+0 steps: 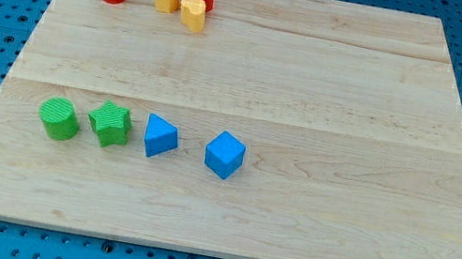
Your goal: Move the yellow heart to the bottom right of the red star
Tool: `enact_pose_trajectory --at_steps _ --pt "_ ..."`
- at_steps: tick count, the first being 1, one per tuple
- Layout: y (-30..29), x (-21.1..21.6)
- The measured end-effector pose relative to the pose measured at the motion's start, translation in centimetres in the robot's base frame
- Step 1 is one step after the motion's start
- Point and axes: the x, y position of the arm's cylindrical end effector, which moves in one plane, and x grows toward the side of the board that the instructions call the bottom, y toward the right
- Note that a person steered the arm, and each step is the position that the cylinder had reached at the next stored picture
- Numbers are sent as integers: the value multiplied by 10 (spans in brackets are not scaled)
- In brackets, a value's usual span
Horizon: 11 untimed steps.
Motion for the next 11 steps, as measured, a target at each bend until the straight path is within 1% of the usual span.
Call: enact_pose_trajectory --at_steps 1,2,3,4,7,8,9,10,11 --pt "-62 38" --pt "-27 82" --pt "37 79" --pt "50 66" --pt "234 66" --pt "280 73" --pt "217 87" --pt "161 45" --pt "144 45"
